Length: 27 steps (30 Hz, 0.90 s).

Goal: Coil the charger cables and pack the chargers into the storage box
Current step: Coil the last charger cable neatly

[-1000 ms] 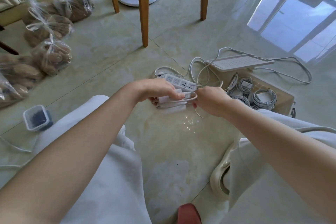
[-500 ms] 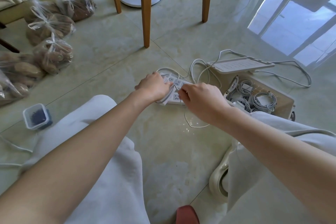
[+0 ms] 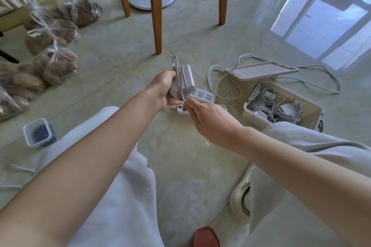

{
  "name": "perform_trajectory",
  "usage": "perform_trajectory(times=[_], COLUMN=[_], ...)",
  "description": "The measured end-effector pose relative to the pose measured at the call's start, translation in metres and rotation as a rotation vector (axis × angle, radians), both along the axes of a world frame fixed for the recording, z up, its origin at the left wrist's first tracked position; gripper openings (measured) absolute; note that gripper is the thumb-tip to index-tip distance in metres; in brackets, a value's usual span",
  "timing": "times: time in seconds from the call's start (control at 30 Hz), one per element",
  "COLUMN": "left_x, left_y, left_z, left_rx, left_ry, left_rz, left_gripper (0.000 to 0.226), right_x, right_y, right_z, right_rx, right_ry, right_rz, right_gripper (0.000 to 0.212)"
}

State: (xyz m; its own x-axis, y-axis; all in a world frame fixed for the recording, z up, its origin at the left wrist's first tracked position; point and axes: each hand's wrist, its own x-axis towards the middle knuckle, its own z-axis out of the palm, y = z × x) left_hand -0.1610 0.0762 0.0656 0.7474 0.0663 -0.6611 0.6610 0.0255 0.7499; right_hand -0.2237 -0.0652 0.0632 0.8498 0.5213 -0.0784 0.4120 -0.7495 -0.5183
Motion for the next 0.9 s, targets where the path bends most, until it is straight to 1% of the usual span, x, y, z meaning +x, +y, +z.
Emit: perform_trajectory(times=[0.13,0.27,0.4,0.5,0.57,0.63,0.73,0.8,0.83,0.9], left_x=[-0.001,-0.002,-0.001,-0.002,-0.004,-0.006,-0.012,-0.012,-0.012,-0.012], left_y=[-0.003,-0.005,-0.002,0.001,0.003,0.006,0.006,0.006,0.006,0.007], left_z=[0.002,0.009,0.017,0.022,0.027,0.030,0.034,0.031,0.028,0.024], left_rx=[-0.116,-0.246,-0.320,-0.312,-0.250,-0.131,0.191,0.376,0.430,0.457], left_ry=[0.018,0.030,0.015,0.017,0.027,-0.004,-0.131,-0.207,-0.220,-0.208], left_rz=[0.051,-0.007,-0.089,-0.150,-0.217,-0.350,-0.564,-0.624,-0.650,-0.692], left_gripper=[0.032,0.041,0.042,0.039,0.037,0.036,0.027,0.025,0.025,0.023], right_x=[0.005,0.013,0.026,0.034,0.039,0.044,0.051,0.052,0.052,0.051], right_y=[-0.002,-0.007,-0.018,-0.026,-0.029,-0.033,-0.038,-0.038,-0.037,-0.034], right_z=[-0.002,-0.005,-0.006,-0.005,-0.004,-0.003,-0.004,-0.004,-0.004,-0.001], right_rx=[-0.041,-0.097,-0.267,-0.321,-0.313,-0.307,-0.324,-0.346,-0.353,-0.344], right_ry=[0.040,0.076,0.036,-0.025,-0.098,-0.154,-0.181,-0.224,-0.261,-0.325], right_rz=[0.037,0.088,0.122,0.107,0.083,0.072,0.054,0.046,0.043,0.017], right_gripper=[0.022,0.022,0.023,0.021,0.021,0.022,0.024,0.027,0.029,0.033])
